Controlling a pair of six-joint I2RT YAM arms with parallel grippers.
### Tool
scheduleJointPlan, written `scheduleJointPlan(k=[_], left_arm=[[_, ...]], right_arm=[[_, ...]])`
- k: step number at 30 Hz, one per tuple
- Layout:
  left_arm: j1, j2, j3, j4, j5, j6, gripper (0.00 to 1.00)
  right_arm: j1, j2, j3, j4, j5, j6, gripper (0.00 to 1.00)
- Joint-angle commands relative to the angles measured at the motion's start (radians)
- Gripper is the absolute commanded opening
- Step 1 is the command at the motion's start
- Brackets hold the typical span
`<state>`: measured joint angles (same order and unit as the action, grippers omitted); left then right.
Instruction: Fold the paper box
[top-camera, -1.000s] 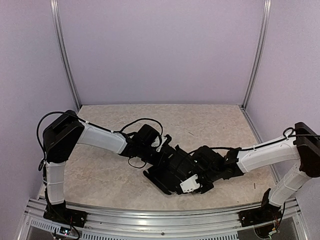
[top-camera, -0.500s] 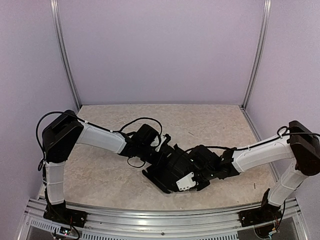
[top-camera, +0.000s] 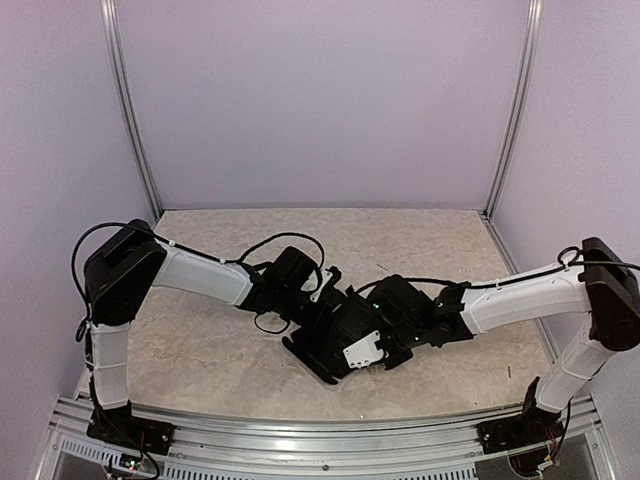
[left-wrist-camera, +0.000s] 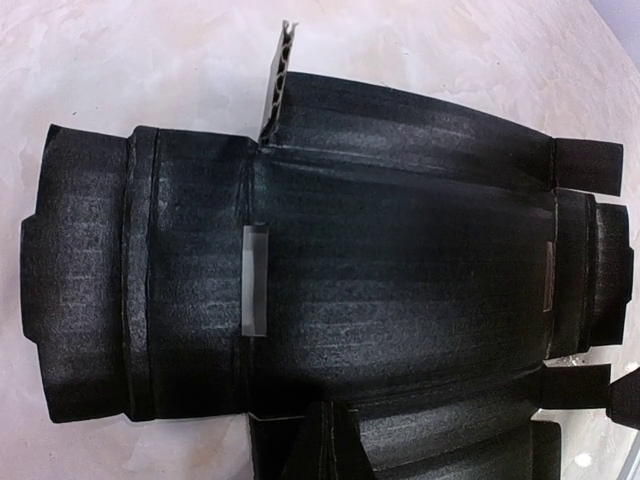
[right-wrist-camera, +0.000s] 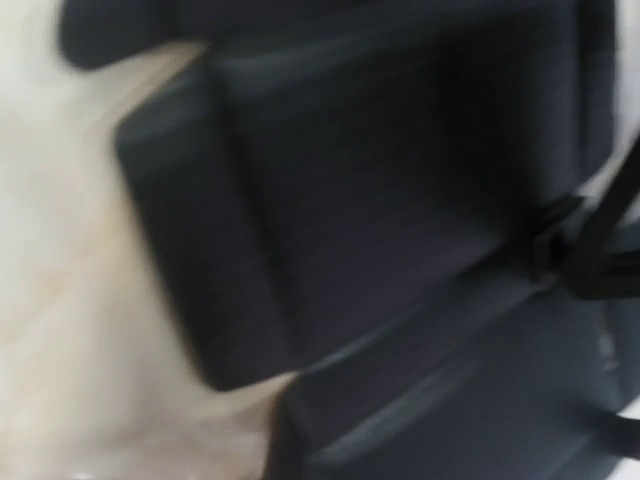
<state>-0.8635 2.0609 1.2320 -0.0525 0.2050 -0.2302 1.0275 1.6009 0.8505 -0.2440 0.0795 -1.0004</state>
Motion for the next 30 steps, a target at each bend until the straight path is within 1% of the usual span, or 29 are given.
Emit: scheduleJointPlan(k=[1, 6, 14, 22, 27, 30], left_arm=[[-0.002, 0.082, -0.054, -0.225, -0.036, 0.020, 0.00], [-0.003, 0.079, -0.056, -0.222, -0.036, 0.022, 0.00], [-0.002, 0.077, -0.064, -0.216, -0.029, 0.029, 0.00], [0.014, 0.066, -0.086, -0.198, -0.012, 0.031, 0.00], [0.018, 0.062, -0.095, -0.191, -0.002, 0.033, 0.00], [0.021, 0.061, -0.097, -0.189, 0.003, 0.037, 0.00]], right_arm=[[0.003, 0.031, 0.038, 0.048, 0.038, 0.014, 0.23], [0.001, 0.039, 0.048, 0.063, 0.046, 0.001, 0.22], [-0.002, 0.110, 0.065, 0.089, 0.038, -0.002, 0.21], [-0.017, 0.160, 0.053, 0.108, 0.015, -0.013, 0.15], [-0.029, 0.189, 0.028, 0.122, 0.001, -0.008, 0.08], [-0.042, 0.202, 0.024, 0.132, -0.007, -0.002, 0.08]])
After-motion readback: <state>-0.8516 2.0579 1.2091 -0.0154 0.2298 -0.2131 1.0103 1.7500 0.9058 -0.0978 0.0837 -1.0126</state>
